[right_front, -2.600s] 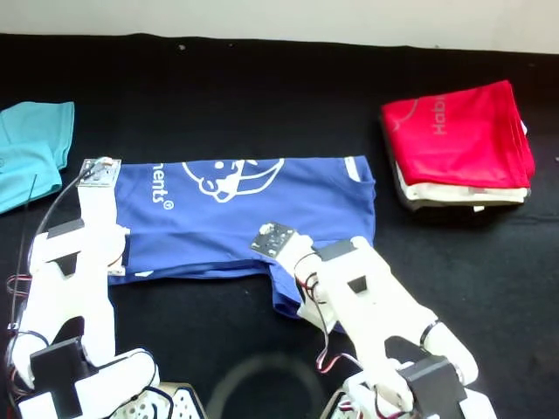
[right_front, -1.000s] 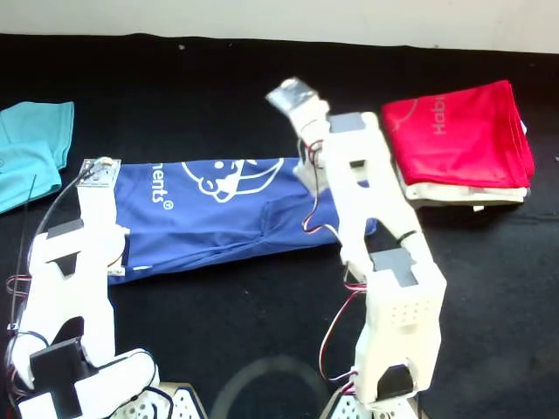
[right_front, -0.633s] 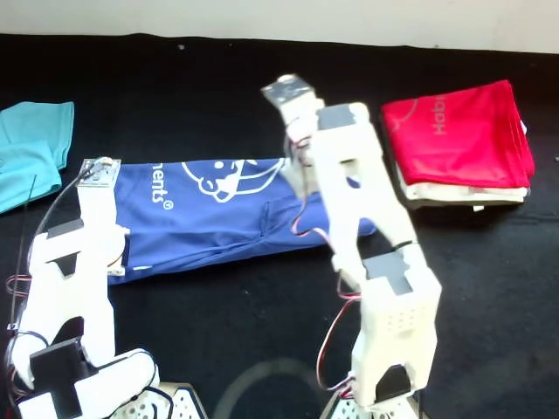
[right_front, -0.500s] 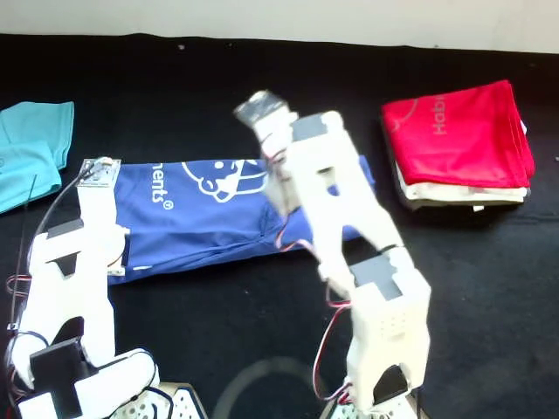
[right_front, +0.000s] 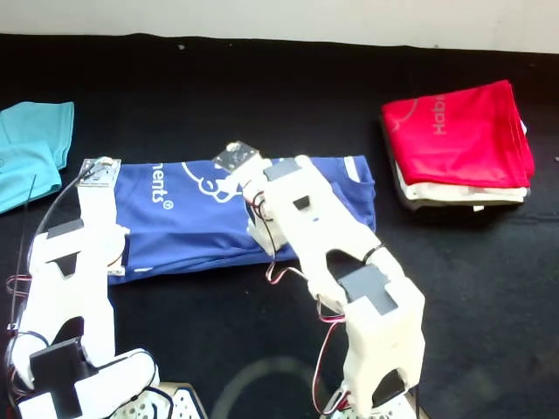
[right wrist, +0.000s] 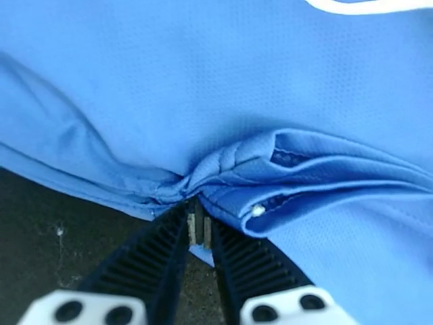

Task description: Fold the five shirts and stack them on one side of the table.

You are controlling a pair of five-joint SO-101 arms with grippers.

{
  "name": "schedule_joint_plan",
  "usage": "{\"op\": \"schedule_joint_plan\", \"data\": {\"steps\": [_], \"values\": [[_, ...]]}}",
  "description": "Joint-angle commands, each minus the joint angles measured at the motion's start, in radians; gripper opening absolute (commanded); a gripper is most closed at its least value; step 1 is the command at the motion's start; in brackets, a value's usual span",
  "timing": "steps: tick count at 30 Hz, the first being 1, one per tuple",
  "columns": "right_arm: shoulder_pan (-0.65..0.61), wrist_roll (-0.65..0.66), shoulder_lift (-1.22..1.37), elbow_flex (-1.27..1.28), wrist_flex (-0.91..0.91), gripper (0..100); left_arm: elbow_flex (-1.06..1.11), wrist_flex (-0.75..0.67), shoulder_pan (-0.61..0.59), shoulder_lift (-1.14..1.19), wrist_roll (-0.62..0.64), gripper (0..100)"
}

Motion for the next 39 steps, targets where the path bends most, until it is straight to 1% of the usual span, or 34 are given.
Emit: {"op": "schedule_joint_plan", "data": {"steps": [1, 3, 5, 8, 12, 14, 16, 17, 19, 23, 26, 29, 35, 39], "values": [[0.013, -0.008, -0.097, -0.045, 0.008, 0.7, 0.002, -0.008, 0.024, -0.01, -0.006, 1], [0.021, -0.008, -0.154, -0.088, 0.041, 0.7, -0.002, 0.0, 0.039, -0.018, -0.006, 1], [0.033, -0.008, -0.213, -0.13, 0.09, 0.7, -0.044, 0.064, 0.054, -0.018, -0.005, 1], [0.059, -0.008, -0.289, -0.186, 0.165, 0.7, -0.171, 0.239, 0.074, -0.018, 0.0, 1], [0.108, -0.006, -0.36, -0.228, 0.249, 1.5, -0.433, 0.505, 0.059, -0.007, 0.106, 2], [0.128, -0.006, -0.386, -0.239, 0.285, 4.1, -0.562, 0.615, 0.047, -0.005, 0.109, 6], [0.148, -0.003, -0.412, -0.243, 0.317, 8.4, -0.667, 0.689, 0.035, -0.005, 0.109, 12], [0.157, -0.002, -0.426, -0.243, 0.328, 10.1, -0.702, 0.701, 0.027, -0.004, 0.109, 14], [0.173, 0.0, -0.453, -0.243, 0.346, 11.9, -0.739, 0.677, 0.001, 0.024, 0.109, 17], [0.18, 0.0, -0.498, -0.237, 0.383, 11.9, -0.796, 0.615, -0.058, 0.202, 0.109, 18], [0.18, 0.0, -0.519, -0.236, 0.409, 11.9, -0.895, 0.603, -0.094, 0.363, 0.11, 18], [0.18, 0.002, -0.527, -0.236, 0.409, 11.9, -1.024, 0.606, -0.097, 0.501, 0.143, 18], [0.179, 0.002, -0.529, -0.234, 0.409, 11.9, -1.234, 0.608, -0.107, 0.746, 0.14, 18], [0.179, 0.002, -0.529, -0.234, 0.409, 11.9, -1.326, 0.658, -0.059, 0.878, 0.144, 18]]}}
